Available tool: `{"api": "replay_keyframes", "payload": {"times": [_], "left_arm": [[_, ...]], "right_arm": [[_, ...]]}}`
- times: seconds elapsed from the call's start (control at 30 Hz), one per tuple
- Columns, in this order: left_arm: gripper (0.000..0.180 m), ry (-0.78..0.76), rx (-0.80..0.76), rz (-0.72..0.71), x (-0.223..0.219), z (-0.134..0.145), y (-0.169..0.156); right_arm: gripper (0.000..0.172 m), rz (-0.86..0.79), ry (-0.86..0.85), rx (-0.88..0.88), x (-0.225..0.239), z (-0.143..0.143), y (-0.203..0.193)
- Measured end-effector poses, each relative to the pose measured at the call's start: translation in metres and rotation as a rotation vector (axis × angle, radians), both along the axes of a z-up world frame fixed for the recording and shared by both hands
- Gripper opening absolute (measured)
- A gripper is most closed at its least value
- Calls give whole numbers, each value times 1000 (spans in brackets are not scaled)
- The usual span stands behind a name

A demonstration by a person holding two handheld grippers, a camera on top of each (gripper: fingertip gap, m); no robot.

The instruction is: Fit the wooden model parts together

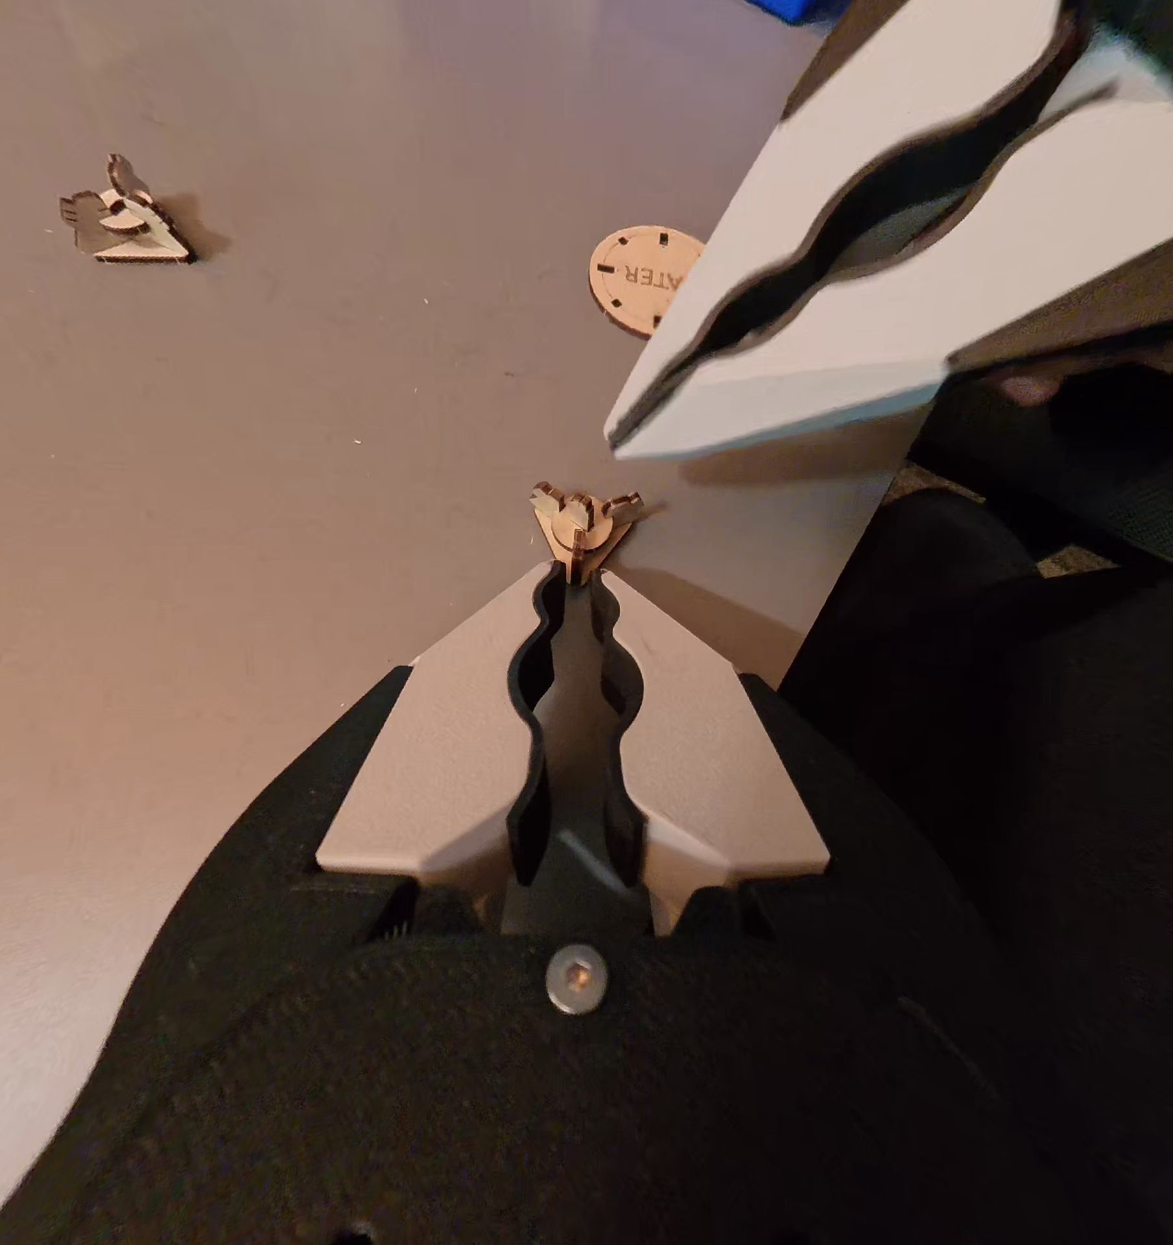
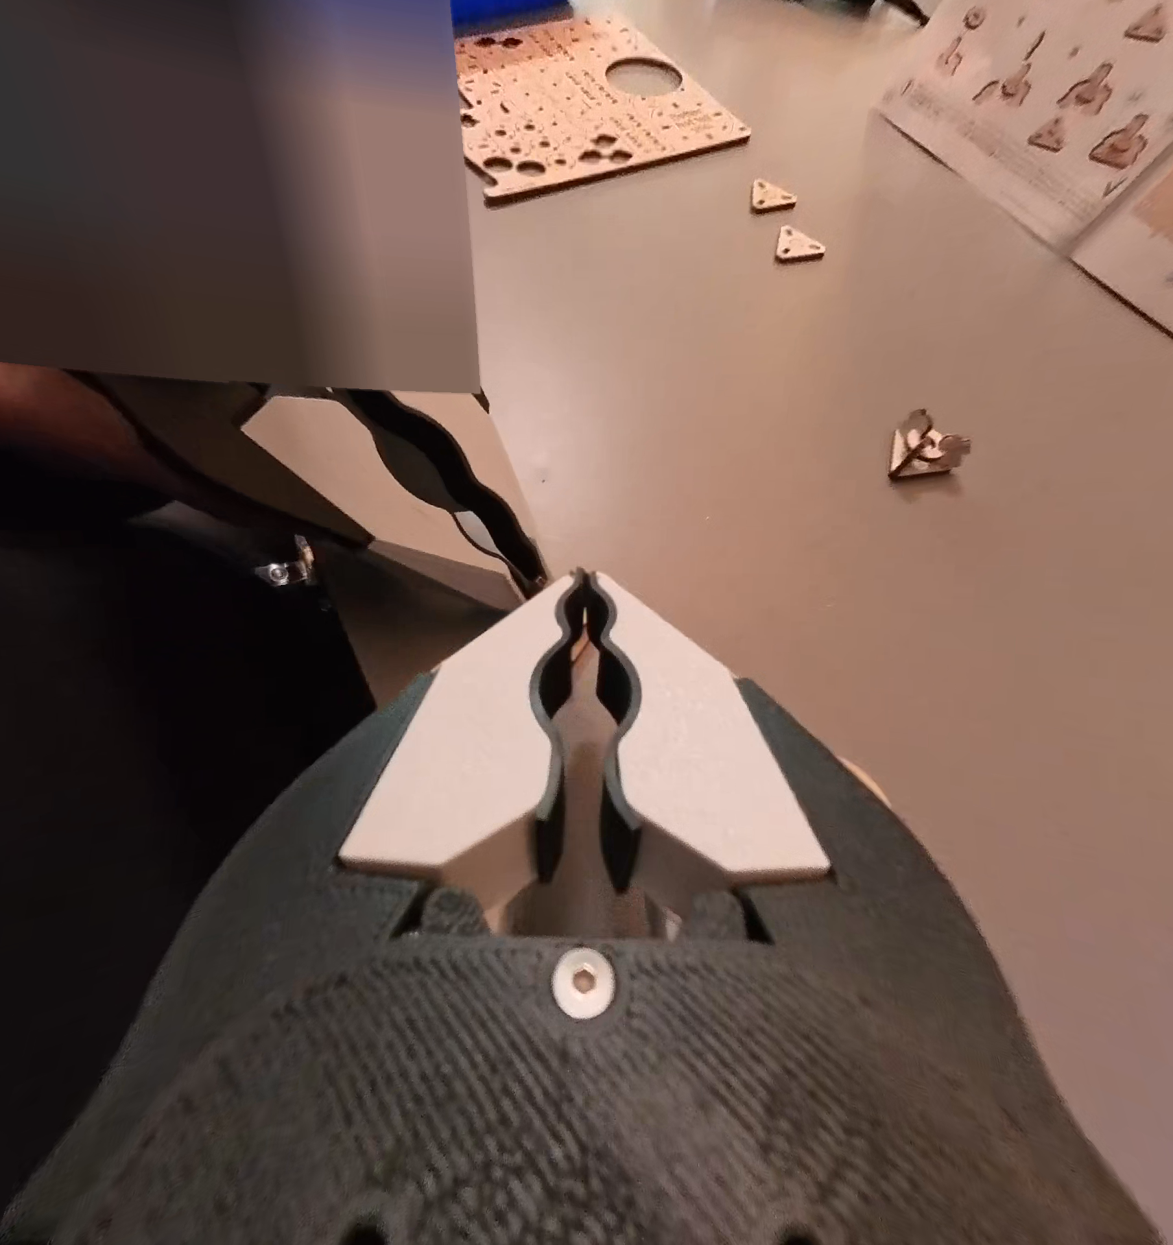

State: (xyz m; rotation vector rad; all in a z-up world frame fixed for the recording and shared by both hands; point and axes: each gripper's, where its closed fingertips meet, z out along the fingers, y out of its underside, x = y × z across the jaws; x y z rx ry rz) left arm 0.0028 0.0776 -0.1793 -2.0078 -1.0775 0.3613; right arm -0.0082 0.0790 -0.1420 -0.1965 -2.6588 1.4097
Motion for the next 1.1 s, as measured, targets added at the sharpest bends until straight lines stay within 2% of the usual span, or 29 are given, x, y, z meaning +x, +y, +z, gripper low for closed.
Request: {"api": "replay_keyframes", "payload": {"times": [0.07, 0.1, 0.3, 0.43, 0.57, 0.77, 0.87, 0.93, 1.07, 1.1], "left_arm": [[5, -1, 3, -3, 0, 0, 1], [5, -2, 4, -2, 0, 0, 1], [4, 0, 1, 3, 0, 0, 1], [4, -1, 3, 3, 0, 0, 1], [4, -1, 1, 2, 0, 0, 1], [4, 1, 1, 3, 0, 0, 1], [4, 3, -2, 6, 0, 0, 0], [4, -2, 3, 5, 0, 0, 0], [4, 3, -3, 7, 0, 0, 0], [4, 3, -2, 7, 0, 0, 0]], "right_arm": [[0, -7, -8, 91, -1, -24, 2], [0, -9, -13, 88, -2, -25, 1], [0, -11, 30, 8, -2, 8, 5], [0, 0, 28, 46, 3, 1, 5], [0, 9, -2, 93, 5, -22, 0], [0, -10, 37, 42, 0, 4, 4], [2, 1, -15, 119, 3, -25, 4], [0, -8, -35, 108, 0, -22, 4], [0, -13, 29, 31, -1, 4, 3], [0, -10, 37, 33, 0, 3, 2]]}}
